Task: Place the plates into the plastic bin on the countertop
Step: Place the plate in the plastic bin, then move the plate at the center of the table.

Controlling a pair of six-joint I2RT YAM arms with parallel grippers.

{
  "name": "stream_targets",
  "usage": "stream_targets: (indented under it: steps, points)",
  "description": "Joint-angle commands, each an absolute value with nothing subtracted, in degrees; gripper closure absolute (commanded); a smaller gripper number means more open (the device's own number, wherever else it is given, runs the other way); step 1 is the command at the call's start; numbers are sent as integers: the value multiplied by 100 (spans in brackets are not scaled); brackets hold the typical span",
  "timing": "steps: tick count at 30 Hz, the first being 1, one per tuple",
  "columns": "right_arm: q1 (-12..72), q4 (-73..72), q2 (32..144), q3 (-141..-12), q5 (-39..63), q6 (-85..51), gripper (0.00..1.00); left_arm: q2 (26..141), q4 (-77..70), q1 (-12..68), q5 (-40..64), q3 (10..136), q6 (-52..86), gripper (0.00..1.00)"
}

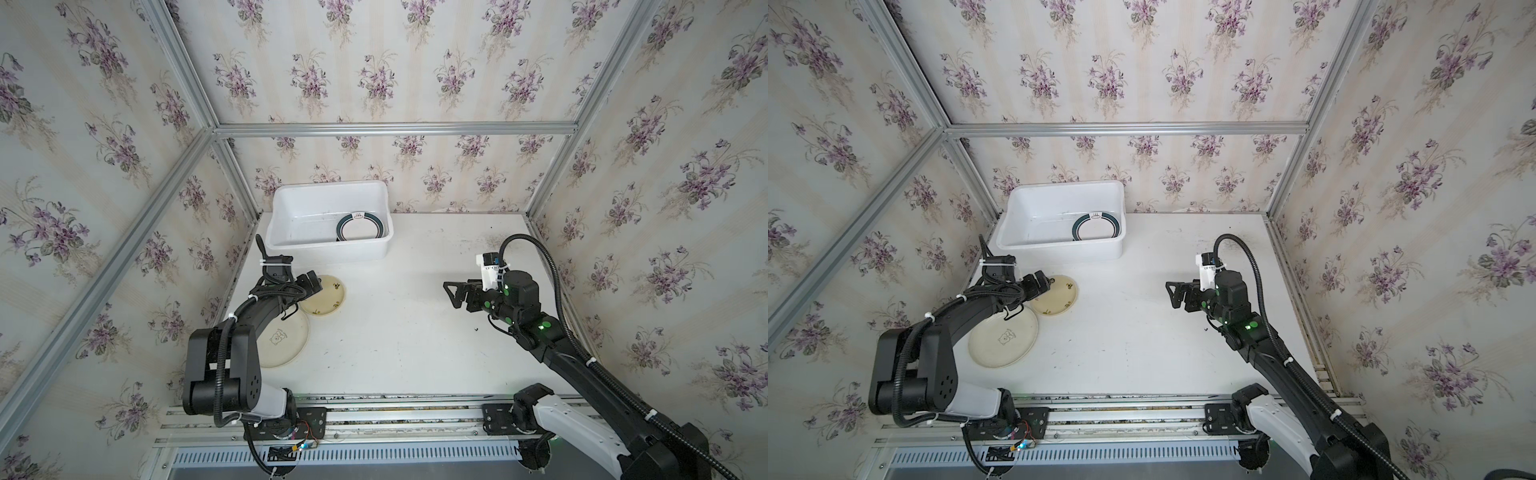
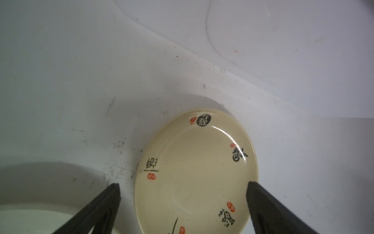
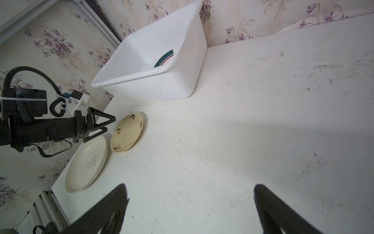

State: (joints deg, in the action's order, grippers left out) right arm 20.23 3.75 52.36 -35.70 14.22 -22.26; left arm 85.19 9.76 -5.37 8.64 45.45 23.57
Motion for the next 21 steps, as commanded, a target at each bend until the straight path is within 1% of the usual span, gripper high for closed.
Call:
stream_targets:
  steps: [1, 8, 16, 18, 21]
  points:
    - [2035, 321, 5290, -3691, 1380, -2256, 0, 8657, 833, -587, 1079, 4646, 2243, 0]
    - [2030, 354, 5429, -3766, 1450, -2353, 0, 9035, 831, -720, 1318, 4967, 2132, 2]
    - [2031, 369, 5440, -3788, 1437, -2392, 0, 9314, 857, -856, 1752, 5156, 2043, 11]
    - [2035, 378, 5440, -3799, 1428, -2402, 0, 9374, 870, -871, 1782, 5190, 2065, 15]
    - [2032, 378, 5440, -3819, 1440, -2420, 0, 9439, 925, -894, 1757, 5229, 2094, 16]
